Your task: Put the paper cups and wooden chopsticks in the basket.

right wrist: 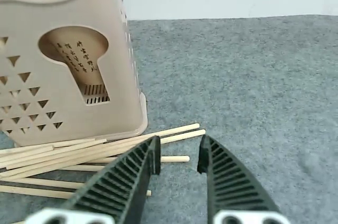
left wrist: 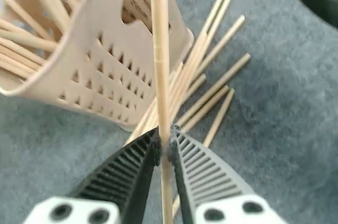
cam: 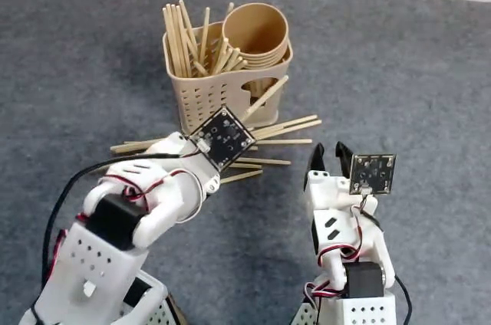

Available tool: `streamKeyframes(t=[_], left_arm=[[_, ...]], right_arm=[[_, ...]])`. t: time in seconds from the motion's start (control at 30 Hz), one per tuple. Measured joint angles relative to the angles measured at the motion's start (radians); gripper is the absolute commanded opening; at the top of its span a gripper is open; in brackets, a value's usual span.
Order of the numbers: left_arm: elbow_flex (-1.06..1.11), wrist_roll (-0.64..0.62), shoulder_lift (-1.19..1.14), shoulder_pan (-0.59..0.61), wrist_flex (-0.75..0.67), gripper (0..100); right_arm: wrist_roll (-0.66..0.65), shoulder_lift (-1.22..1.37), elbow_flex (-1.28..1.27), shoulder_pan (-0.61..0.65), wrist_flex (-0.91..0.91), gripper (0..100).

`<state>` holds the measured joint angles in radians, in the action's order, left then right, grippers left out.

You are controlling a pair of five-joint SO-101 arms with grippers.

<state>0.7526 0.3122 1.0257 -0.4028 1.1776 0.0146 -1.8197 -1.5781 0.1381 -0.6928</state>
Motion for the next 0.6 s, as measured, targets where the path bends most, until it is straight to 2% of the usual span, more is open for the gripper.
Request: streamKeyframes(t=[0.3,0.43,0.6], left_arm=[[0.0,-0.008,0.077,0.0,-0.109,1],[0.0,-0.072,0.098,0.009,-0.18,1],[0.0,-0.138,0.138,0.086,-0.267,1]], right_arm=[[0.0,0.0,0.0,0.0,0.0,12.3],[0.0,0.0,0.0,0.0,0.0,12.3],[0.0,0.0,0.0,0.0,0.0,12.3]])
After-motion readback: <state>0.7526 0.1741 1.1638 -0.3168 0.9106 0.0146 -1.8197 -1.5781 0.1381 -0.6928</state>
